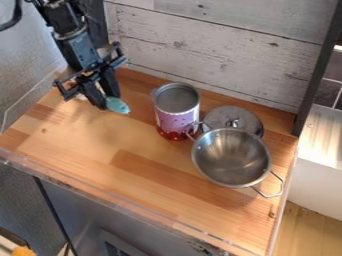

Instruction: Picked up the spatula and held it

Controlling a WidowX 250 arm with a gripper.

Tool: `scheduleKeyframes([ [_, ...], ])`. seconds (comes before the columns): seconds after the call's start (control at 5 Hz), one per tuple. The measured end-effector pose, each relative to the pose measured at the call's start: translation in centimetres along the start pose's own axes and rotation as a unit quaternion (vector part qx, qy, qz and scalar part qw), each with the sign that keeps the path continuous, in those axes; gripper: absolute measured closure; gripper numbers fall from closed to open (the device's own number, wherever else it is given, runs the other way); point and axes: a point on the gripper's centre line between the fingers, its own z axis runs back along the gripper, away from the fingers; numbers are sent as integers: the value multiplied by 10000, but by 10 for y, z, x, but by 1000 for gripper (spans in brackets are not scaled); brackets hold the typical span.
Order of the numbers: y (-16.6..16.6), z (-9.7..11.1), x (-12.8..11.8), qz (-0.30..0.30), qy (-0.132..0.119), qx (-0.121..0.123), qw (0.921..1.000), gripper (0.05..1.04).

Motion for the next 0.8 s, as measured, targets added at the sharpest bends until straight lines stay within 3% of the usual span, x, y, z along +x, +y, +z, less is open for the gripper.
scheduleKeyframes([
  [0.4, 3, 1, 5, 76, -38, 27, 10000, 814],
  [0.8, 20, -2, -27, -95, 14, 58, 9999, 814],
])
